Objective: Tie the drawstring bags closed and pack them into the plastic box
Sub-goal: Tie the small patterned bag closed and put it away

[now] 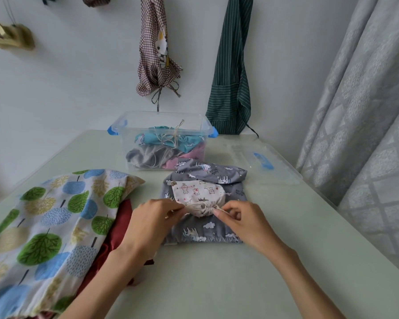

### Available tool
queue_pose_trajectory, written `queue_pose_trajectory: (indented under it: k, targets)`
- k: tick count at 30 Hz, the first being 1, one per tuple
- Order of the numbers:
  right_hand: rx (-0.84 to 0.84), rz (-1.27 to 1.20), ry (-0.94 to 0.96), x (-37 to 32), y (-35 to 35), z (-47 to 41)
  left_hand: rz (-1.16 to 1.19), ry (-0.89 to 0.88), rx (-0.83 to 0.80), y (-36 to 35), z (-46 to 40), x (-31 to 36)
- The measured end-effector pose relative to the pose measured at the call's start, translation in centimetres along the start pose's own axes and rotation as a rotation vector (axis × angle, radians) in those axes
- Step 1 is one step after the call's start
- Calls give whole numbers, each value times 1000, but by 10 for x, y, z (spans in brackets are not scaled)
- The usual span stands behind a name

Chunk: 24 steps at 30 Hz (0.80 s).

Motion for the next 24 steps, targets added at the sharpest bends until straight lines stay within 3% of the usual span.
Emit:
queue_pose_trajectory:
  k: [3, 9, 17, 21, 24]
  targets:
    - [-17, -118, 87, -6, 6, 3, -63, -88, 11, 5, 1, 0]
    - [27, -74, 78, -5, 10, 1, -161, -48, 10, 15, -1, -8]
    - [43, 110, 98, -18, -9, 7, -151, 143, -51, 11, 2, -13]
    - [58, 138, 97, -21, -8, 7, -80, 295, 1, 30, 14, -10]
    - [58, 158, 100, -23, -8, 9, -1, 421, -86, 15, 21, -5]
Point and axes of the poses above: each hand's wrist, its own z-axis away from the middle knuckle, its own y-axis out of the back of the hand, x = y × z, the point moved 7 cm from there along -z, towards the middle knuckle, and after that the axes turned 15 degrees about z, right-handed, at the moved point
